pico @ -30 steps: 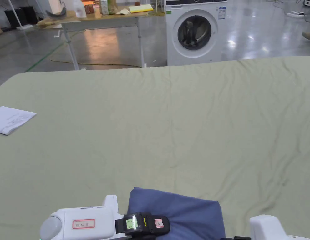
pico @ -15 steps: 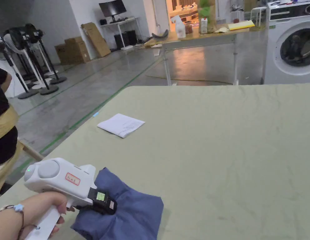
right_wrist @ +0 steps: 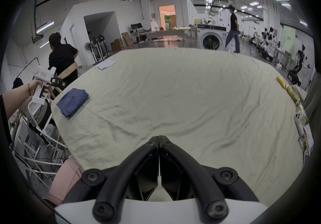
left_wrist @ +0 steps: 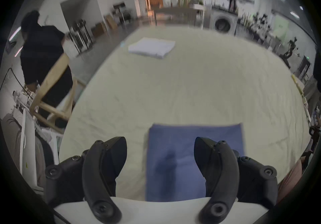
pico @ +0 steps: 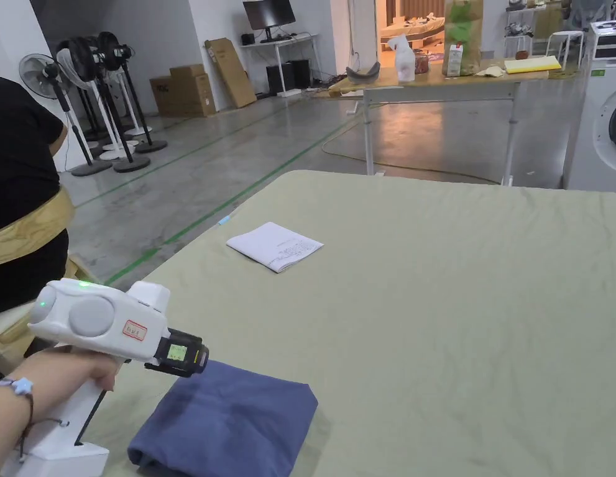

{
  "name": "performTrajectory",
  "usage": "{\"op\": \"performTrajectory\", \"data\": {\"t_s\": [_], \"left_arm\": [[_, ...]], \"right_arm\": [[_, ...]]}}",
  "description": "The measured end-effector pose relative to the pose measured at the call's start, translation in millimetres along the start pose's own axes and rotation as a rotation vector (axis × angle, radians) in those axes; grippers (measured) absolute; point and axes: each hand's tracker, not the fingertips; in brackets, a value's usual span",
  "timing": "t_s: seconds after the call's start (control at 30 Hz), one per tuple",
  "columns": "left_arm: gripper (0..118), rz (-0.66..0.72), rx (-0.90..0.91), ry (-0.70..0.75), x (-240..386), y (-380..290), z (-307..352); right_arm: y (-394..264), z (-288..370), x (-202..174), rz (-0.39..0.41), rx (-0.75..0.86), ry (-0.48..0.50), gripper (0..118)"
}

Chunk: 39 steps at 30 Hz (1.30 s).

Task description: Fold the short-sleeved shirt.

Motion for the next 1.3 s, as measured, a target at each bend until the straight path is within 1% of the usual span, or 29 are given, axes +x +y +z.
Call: {"op": "performTrajectory", "data": {"t_s": [0.03, 0.1, 0.17, 0.2, 0.23, 0.27, 0.3, 0.33, 0.37, 0.4, 0.5, 0.57, 0.6, 0.63, 0.7, 0.73, 0.77, 0.8, 0.83, 0.87, 0.9, 0.93, 0.97, 1.0, 1.03, 1.07, 1.1, 1.17, 1.3], "left_arm": [[76, -0.001, 0.063, -0.027, 12.2, -4.0, 12.3], [76, 0.024, 0.139, -0.139, 53.1, -18.7, 35.9], [76, 0.005, 0.111, -0.277, 95.4, -36.7, 48.8], [73, 0.005, 0.109, -0.321, 119.5, -47.9, 55.6], [58, 0.013, 0.149, -0.329, 146.9, -61.9, 63.9], [32, 0.029, 0.151, -0.352, 169.8, -71.6, 69.2], [3, 0.072, 0.137, -0.402, 194.4, -81.8, 72.6], [0, 0.159, 0.191, -0.439, 213.8, -91.6, 76.4], [0, 0.148, 0.224, -0.499, 232.3, -96.3, 82.0], [0, 0.129, 0.259, -0.527, 249.0, -98.7, 87.9], [0, -0.001, 0.382, -0.519, 304.1, -97.7, 119.7], [0, -0.032, 0.530, -0.497, 335.6, -95.1, 148.3], [0, -0.028, 0.606, -0.494, 346.7, -91.7, 160.9], [0, -0.019, 0.683, -0.480, 355.0, -88.5, 171.6], [0, -0.024, 0.837, -0.435, 373.4, -86.5, 191.7], [0, -0.046, 0.901, -0.396, 381.0, -85.3, 198.5], [0, -0.068, 0.943, -0.338, 388.2, -85.7, 202.7], [0, -0.089, 0.985, -0.286, 395.2, -88.3, 205.5], [0, -0.106, 1.010, -0.240, 406.1, -93.0, 206.3], [0, -0.093, 1.023, -0.219, 410.5, -98.2, 205.9], [0, -0.071, 1.020, -0.224, 413.0, -105.0, 203.8], [0, -0.052, 1.005, -0.229, 414.3, -112.3, 201.9], [0, -0.042, 0.990, -0.218, 419.7, -118.4, 199.6], [0, -0.044, 0.986, -0.219, 420.4, -124.5, 200.6], [0, -0.048, 0.984, -0.224, 420.0, -130.2, 201.8], [0, -0.057, 0.983, -0.220, 420.4, -134.6, 202.8], [0, -0.073, 0.996, -0.197, 424.1, -134.9, 203.3], [0, -0.079, 1.005, -0.170, 423.2, -134.8, 206.4], [0, -0.010, 0.981, -0.168, 414.8, -127.2, 211.8]], "right_arm": [[1.4, 2.4, 0.1, 0.002, 0.015, -0.002, 0], [4.4, 9.4, 1.2, -0.007, 0.057, -0.005, 0], [7.6, 15.4, 4.2, -0.023, 0.079, -0.001, 0], [8.6, 18.3, 5.6, -0.027, 0.084, 0.000, 0], [9.2, 21.9, 6.8, -0.031, 0.093, -0.002, 0], [9.1, 25.7, 7.7, -0.032, 0.103, -0.006, 0], [8.5, 30.2, 9.2, -0.032, 0.113, -0.005, 0], [7.7, 35.2, 10.7, -0.029, 0.122, -0.002, 0], [6.3, 41.3, 11.2, -0.027, 0.129, -0.004, 0], [5.0, 47.3, 12.1, -0.029, 0.143, -0.008, 0], [4.6, 70.4, 18.0, -0.045, 0.192, -0.020, 0], [9.1, 88.7, 22.4, -0.040, 0.283, -0.041, 0], [12.3, 99.3, 24.2, -0.028, 0.346, -0.064, 0], [-1.0, 100.7, 49.5, -0.017, 0.421, -0.091, 0], [0.8, 117.5, 56.1, -0.009, 0.584, -0.151, 0], [-2.0, 124.9, 57.6, -0.012, 0.705, -0.186, 0], [-4.3, 129.0, 34.9, -0.029, 0.815, -0.224, 0], [-9.1, 133.4, 32.5, -0.030, 0.898, -0.280, 0], [-13.7, 134.0, 31.6, -0.004, 0.959, -0.330, 0], [-17.5, 131.6, 31.8, 0.029, 0.989, -0.378, 0], [-18.3, 124.6, 29.3, 0.068, 0.977, -0.429, 0], [-20.0, 117.0, 33.6, 0.074, 0.918, -0.436, 0], [-21.9, 113.0, 39.4, 0.049, 0.853, -0.410, 0], [-24.5, 114.4, 43.8, -0.018, 0.808, -0.378, 0], [-26.3, 114.8, 47.2, -0.076, 0.815, -0.384, 0], [-30.5, 117.3, 47.6, -0.095, 0.810, -0.397, 0], [-34.2, 118.9, 45.8, -0.070, 0.799, -0.432, 0], [-38.4, 118.1, 46.3, -0.036, 0.773, -0.418, 0], [-42.2, 121.6, 38.9, -0.046, 0.751, -0.404, 0]]}}
